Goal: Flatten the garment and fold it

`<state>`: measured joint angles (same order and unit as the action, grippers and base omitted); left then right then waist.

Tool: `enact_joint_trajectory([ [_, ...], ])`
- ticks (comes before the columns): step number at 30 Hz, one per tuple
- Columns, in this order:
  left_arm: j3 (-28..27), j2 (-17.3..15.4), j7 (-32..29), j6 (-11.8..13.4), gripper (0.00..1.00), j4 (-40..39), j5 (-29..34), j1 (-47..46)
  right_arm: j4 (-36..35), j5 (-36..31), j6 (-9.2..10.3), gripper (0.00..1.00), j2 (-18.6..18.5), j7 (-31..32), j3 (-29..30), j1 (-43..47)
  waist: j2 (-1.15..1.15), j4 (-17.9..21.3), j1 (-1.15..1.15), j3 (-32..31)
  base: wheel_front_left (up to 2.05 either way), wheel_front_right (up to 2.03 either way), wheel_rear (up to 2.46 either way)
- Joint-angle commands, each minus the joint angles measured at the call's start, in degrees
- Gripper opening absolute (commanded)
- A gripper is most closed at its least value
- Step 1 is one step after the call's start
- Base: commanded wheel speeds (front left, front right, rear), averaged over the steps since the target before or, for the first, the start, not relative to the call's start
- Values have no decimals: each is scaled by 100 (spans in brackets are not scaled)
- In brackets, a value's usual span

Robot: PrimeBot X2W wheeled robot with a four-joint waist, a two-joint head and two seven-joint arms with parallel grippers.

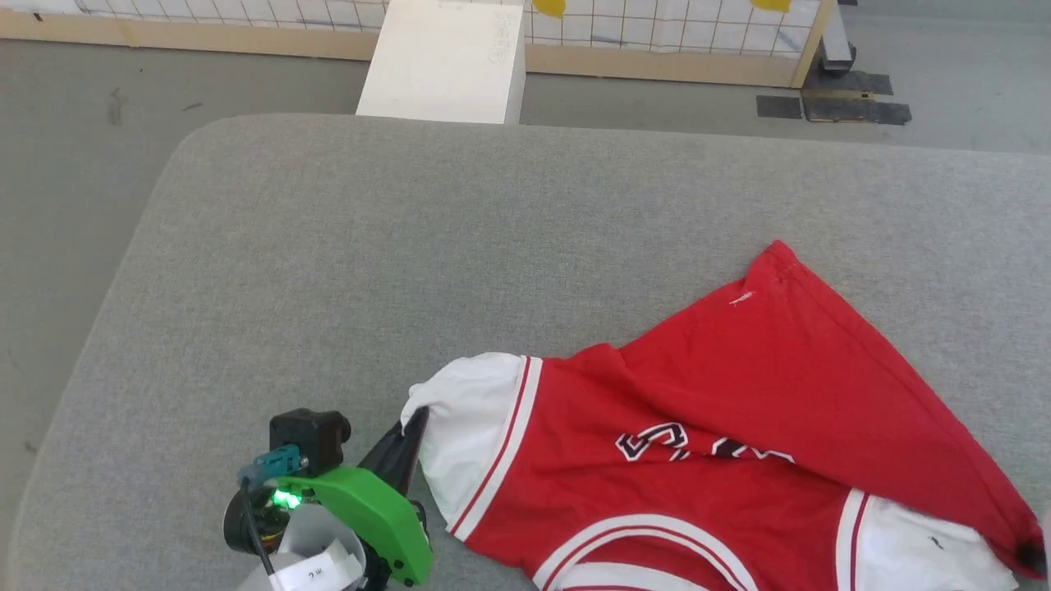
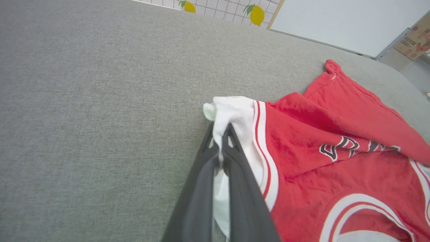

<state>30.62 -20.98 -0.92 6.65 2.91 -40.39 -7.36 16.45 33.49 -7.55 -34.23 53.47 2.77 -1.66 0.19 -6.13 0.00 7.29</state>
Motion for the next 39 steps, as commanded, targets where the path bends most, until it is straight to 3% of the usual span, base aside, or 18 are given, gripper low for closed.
enact_joint_trajectory([
  [1, 13, -20, 5, 7, 0, -25, 15, -3, -153, -36, 6, 100, 139, 25, -29, 38, -19, -37, 0, 50, 0, 0, 0],
  [2, 52, -16, -25, 6, 0, -90, 51, -78, -619, -4, 6, 100, 196, 50, 57, -277, -19, -112, 0, 136, 0, 0, 0],
  [4, 73, -1, -42, 23, 0, -170, 76, -130, -915, 5, 6, 100, 225, 85, 41, -569, -19, -177, 0, 231, 0, 0, 0],
  [10, 192, 65, -98, 26, 0, -385, 166, -287, -1283, -174, 6, 100, 328, 312, -365, -1598, -19, -465, 0, 569, 0, 0, 0],
  [12, 237, 126, -97, 27, 0, -480, 210, -414, -1018, -431, 6, 100, 431, 340, -650, -2320, -19, -692, 0, 832, 0, 0, 0],
  [20, 334, 312, -18, -3, 0, -524, 256, -625, 102, -922, 6, 100, 413, 168, -1039, -3287, -19, -1078, 0, 1272, 0, 0, 0],
  [25, 381, 391, 41, -42, 0, -453, 262, -706, 646, -1016, 6, 100, 380, -28, -1180, -3572, -19, -1192, 0, 1400, 0, 0, 0],
  [32, 382, 413, 85, -63, 0, -356, 246, -776, 974, -907, 6, 100, 200, -138, -1927, -3514, -19, -1220, 0, 1474, 0, 0, 0],
  [33, 382, 411, 86, -64, 0, -348, 247, -785, 1015, -866, 6, 93, 195, -134, -1987, -3497, -19, -1216, 0, 1476, 0, 0, 0],
  [34, 384, 409, 84, -65, 0, -341, 246, -794, 1064, -796, 6, 0, 193, -66, -2085, -3459, -19, -1210, 0, 1475, 0, 0, 0],
  [39, 383, 392, 84, -57, 0, -322, 241, -831, 1111, -591, 6, 0, 58, -197, -2280, -3489, -19, -1161, 0, 1480, 0, 0, 0],
])
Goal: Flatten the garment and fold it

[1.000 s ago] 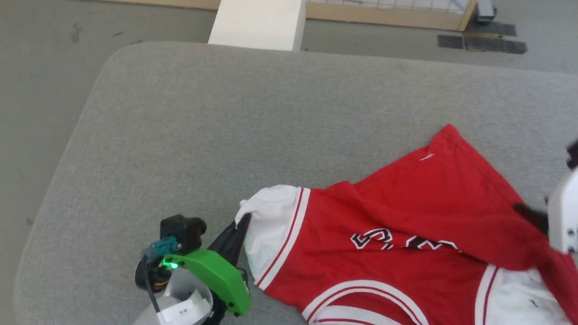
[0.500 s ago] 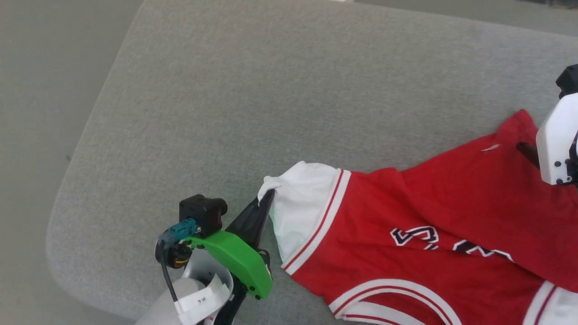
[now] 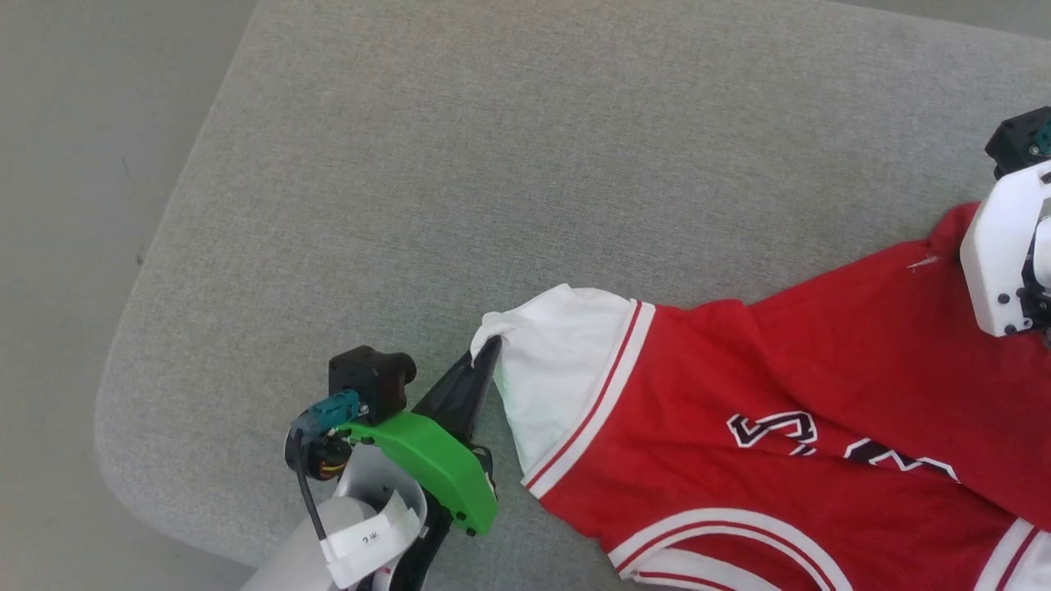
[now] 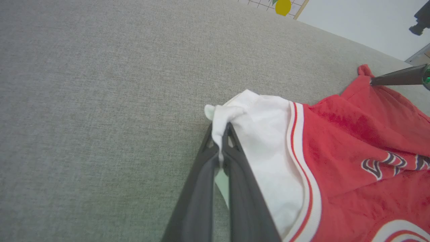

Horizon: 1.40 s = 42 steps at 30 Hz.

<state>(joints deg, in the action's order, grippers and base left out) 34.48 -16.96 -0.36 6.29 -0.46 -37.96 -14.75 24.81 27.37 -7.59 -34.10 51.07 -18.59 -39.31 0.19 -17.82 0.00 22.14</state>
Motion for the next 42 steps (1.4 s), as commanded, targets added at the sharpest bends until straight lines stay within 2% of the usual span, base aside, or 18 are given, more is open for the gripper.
enact_joint_trajectory([
  [1, -2, -12, 29, -20, 0, 21, -4, -94, 286, 26, 10, 0, 36, -43, -123, 249, -19, 17, 0, -14, 0, 0, 0],
  [13, -157, -168, 143, 26, 0, 38, -19, -118, 67, 388, 10, 0, 56, -1774, 207, 57, -19, 321, 0, -721, 0, 0, 0],
  [19, -498, -423, 267, 144, 0, -165, -16, -208, -562, 654, 10, 0, -95, -2519, 211, 217, -19, 632, 0, -1219, 0, 0, 0],
  [27, -957, -726, 361, 445, 0, -933, 123, -460, -1589, 721, 10, 0, -79, -3413, 706, 577, -19, 1078, 0, -1739, 0, 0, 0],
  [35, -1440, -908, 353, 747, 0, -1764, 129, -695, -2528, 623, 10, 0, 200, -3461, 1250, 1015, -19, 1441, 0, -2021, 0, 0, 0],
  [42, -1731, -1082, 211, 787, 0, -2216, 141, -1267, -3055, 608, 10, 0, 490, -3135, 1790, 960, -19, 1671, 0, -1978, 0, 0, 0],
])
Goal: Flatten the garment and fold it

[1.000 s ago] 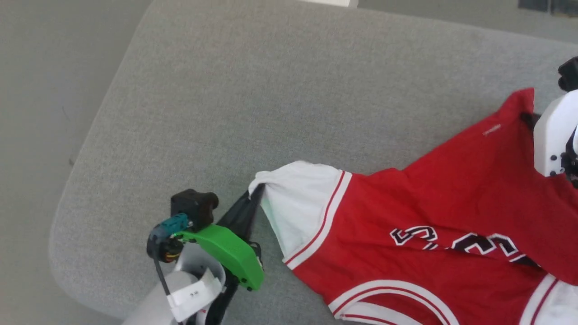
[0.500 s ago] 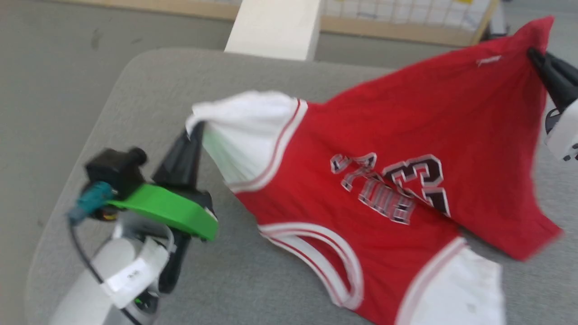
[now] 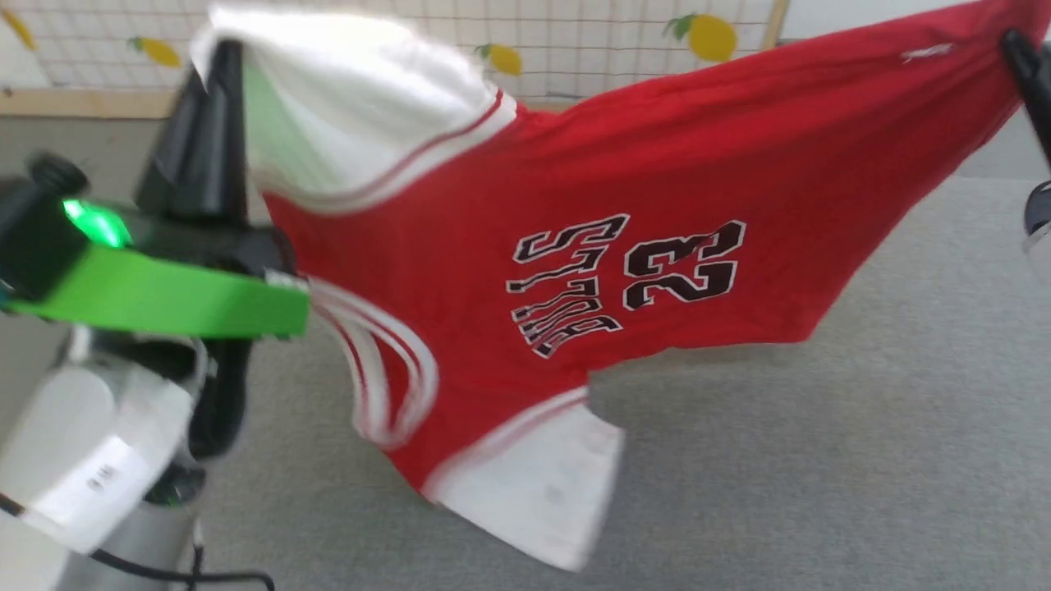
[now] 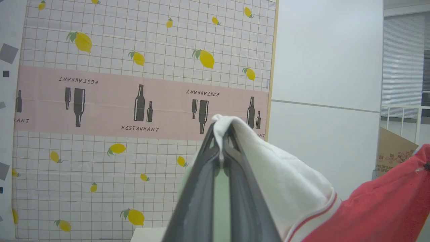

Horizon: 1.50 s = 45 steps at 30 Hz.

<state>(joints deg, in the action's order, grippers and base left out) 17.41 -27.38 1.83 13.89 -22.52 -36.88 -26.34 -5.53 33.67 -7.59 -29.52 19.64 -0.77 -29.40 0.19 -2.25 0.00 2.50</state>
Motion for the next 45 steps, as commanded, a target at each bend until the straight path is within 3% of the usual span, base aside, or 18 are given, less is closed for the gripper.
enact_joint_trajectory([
  [1, -47, -85, -66, 4, 0, -28, 43, -257, -74, -22, 10, 0, 80, 95, 84, -95, -19, 158, 0, 40, 0, 0, 0],
  [7, -69, -170, -418, -201, 0, 185, 20, -1368, -151, -101, 10, 0, 243, 475, 296, -726, -19, 359, 0, 530, 0, 0, 0],
  [14, -90, -140, -740, -603, 0, 1297, -77, -3162, 400, -261, 10, 0, 375, 383, 183, -2013, -19, 591, 0, 1427, 0, 0, 0],
  [22, 80, -18, -698, -1055, 0, 2911, 256, -5296, 1802, -644, 10, 0, 523, -471, -243, -3788, -19, 821, 0, 2368, 0, 0, 0],
  [28, 53, 175, -310, -1205, 0, 4005, 407, -6446, 3036, -882, 10, 0, 673, -1239, -519, -4947, -19, 846, 0, 2825, 0, 0, 0],
  [36, -8, 322, 296, -1343, 0, 4932, 448, -7025, 4307, -1106, 10, 0, 951, -2081, -768, -5842, -19, 707, 0, 3104, 0, 0, 0],
  [45, 311, 618, 692, -1596, 0, 5403, 377, -6132, 5166, -947, 10, 0, 1102, -2619, -1347, -5408, -19, 405, 0, 3021, 0, 0, 0],
])
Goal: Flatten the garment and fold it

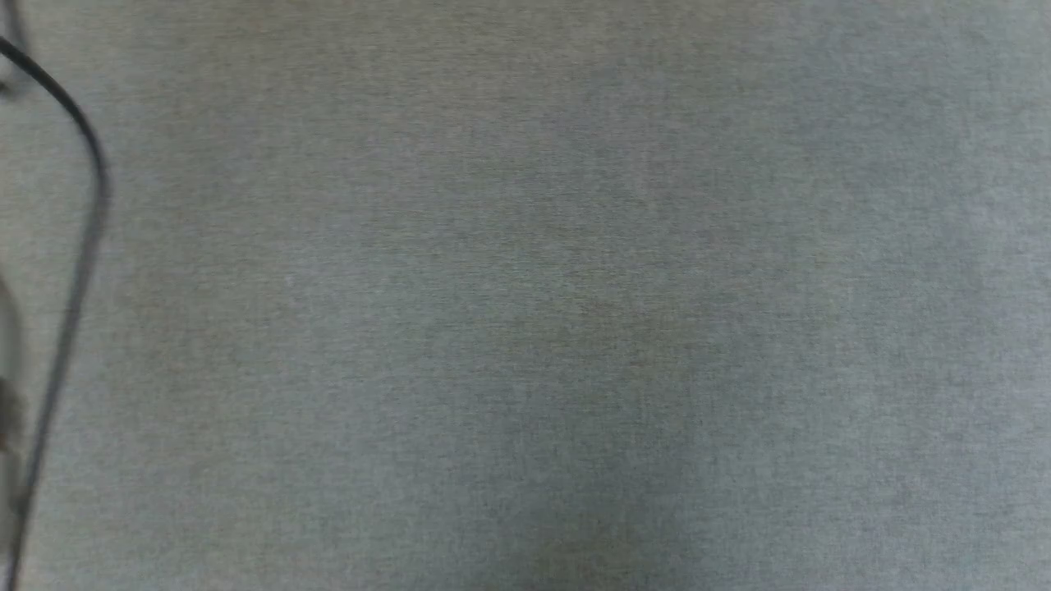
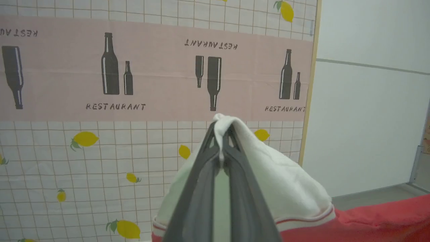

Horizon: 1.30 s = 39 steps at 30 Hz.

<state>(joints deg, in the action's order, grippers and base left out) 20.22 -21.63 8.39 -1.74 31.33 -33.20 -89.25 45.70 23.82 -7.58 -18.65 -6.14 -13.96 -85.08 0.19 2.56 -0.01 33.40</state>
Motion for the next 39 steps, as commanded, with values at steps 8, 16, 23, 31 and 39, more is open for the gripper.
enact_joint_trajectory([
  [8, 611, 197, 325, -80, 0, -167, 124, 2144, 262, 491, 9, 0, -104, -460, -675, 1448, -19, -320, 1, -701, 0, 0, 0],
  [16, 1014, 10, 258, 49, 0, -799, -2, 4372, -52, 1032, 9, 0, -352, -542, -1384, 3267, -19, -494, 1, -1591, 0, 0, 0],
  [23, 1235, -404, -452, 164, 0, -1450, -488, 6204, -550, 1453, 9, 0, -727, -84, -2005, 4632, -19, -627, 1, -2231, 0, 0, 0],
  [31, 1491, -1146, -1459, 255, 0, -2445, -893, 7576, -1166, 1488, 9, 0, -1464, 623, -2359, 5638, -19, -740, 1, -2740, 0, 0, 0],
  [39, 1687, -1709, -2336, 452, 0, -3523, -1431, 8646, -1951, 2102, 9, 0, -1893, 1473, -1815, 6886, -19, -827, 1, -3070, 0, 0, 0],
])
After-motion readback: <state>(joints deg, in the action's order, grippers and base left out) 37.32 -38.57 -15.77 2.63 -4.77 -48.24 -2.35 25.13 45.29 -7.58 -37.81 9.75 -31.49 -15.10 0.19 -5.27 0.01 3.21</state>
